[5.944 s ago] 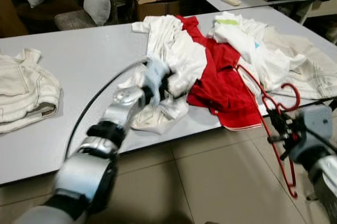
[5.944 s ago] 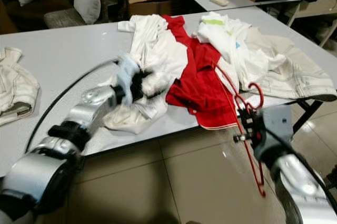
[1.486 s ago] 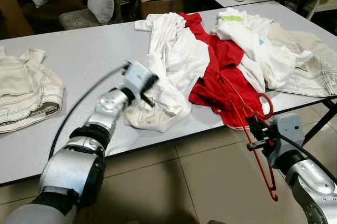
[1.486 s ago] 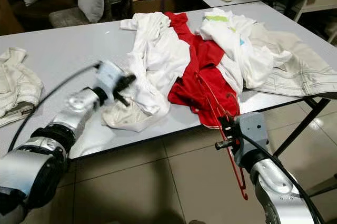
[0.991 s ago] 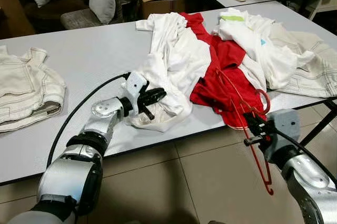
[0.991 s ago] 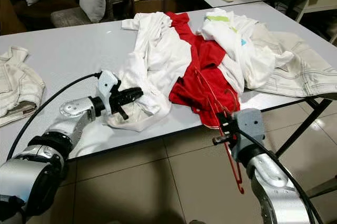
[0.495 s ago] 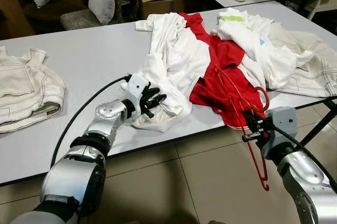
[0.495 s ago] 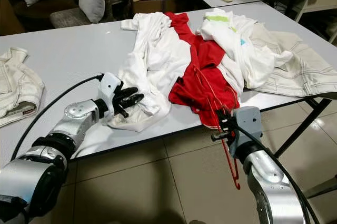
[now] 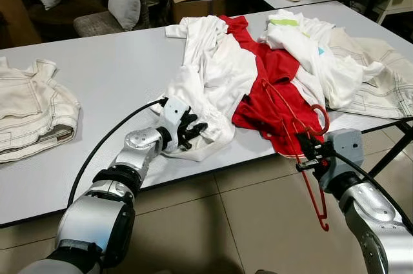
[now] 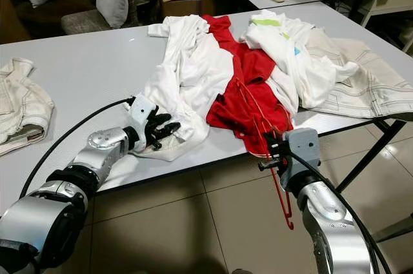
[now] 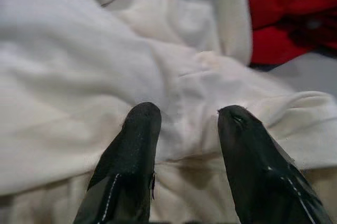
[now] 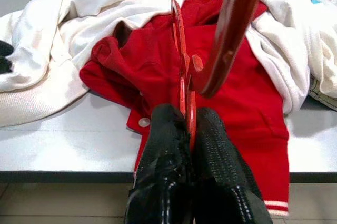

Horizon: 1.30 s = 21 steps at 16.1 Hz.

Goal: Hang hanger

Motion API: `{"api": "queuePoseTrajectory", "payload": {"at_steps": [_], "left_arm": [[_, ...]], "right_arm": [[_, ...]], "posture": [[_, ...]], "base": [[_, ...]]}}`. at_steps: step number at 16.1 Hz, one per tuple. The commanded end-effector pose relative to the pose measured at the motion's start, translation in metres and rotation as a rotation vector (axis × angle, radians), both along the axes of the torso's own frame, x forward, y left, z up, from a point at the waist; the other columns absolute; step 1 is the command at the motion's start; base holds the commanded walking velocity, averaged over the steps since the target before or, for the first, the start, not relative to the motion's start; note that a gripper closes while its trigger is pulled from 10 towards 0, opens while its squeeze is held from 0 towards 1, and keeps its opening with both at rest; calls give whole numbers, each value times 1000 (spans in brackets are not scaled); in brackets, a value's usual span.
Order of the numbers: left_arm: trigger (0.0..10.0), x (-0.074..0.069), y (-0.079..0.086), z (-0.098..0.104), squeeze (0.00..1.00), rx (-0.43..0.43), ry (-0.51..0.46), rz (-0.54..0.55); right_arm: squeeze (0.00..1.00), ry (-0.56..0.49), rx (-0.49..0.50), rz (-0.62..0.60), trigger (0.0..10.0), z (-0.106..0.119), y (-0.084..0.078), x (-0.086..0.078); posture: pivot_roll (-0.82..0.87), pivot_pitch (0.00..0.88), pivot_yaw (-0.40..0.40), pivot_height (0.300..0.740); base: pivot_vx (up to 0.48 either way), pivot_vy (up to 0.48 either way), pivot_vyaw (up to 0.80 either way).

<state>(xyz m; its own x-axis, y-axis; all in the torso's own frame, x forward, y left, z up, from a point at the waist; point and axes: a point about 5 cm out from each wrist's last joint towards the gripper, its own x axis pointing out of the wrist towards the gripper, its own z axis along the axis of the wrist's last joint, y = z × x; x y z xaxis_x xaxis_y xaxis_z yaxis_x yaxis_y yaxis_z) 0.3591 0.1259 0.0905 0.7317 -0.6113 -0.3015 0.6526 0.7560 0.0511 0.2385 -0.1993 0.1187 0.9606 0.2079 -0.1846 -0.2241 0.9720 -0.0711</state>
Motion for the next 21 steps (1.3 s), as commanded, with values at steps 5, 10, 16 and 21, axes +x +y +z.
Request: {"api": "queuePoseTrajectory", "payload": {"at_steps": [5,10,16,21], "left_arm": [[0,3,5,2,0,37,-40,55],[0,0,2,0,0,46,-48,25],[0,14,15,38,0,-387,-121,132],[10000,11,18,38,0,-2,-203,-50]], "right_arm": [[0,-27,-10,16,10000,4,2,5],[0,-25,-11,19,10000,4,1,5],[0,-27,-4,16,10000,5,0,5],[0,-29,-2,28,10000,5,2,8]], "posture": [[-200,0,69,740],[-198,0,63,740],[-195,0,57,740],[-183,0,46,740]], "base": [[0,0,0],[0,0,0],[0,0,0],[0,0,0]]}}
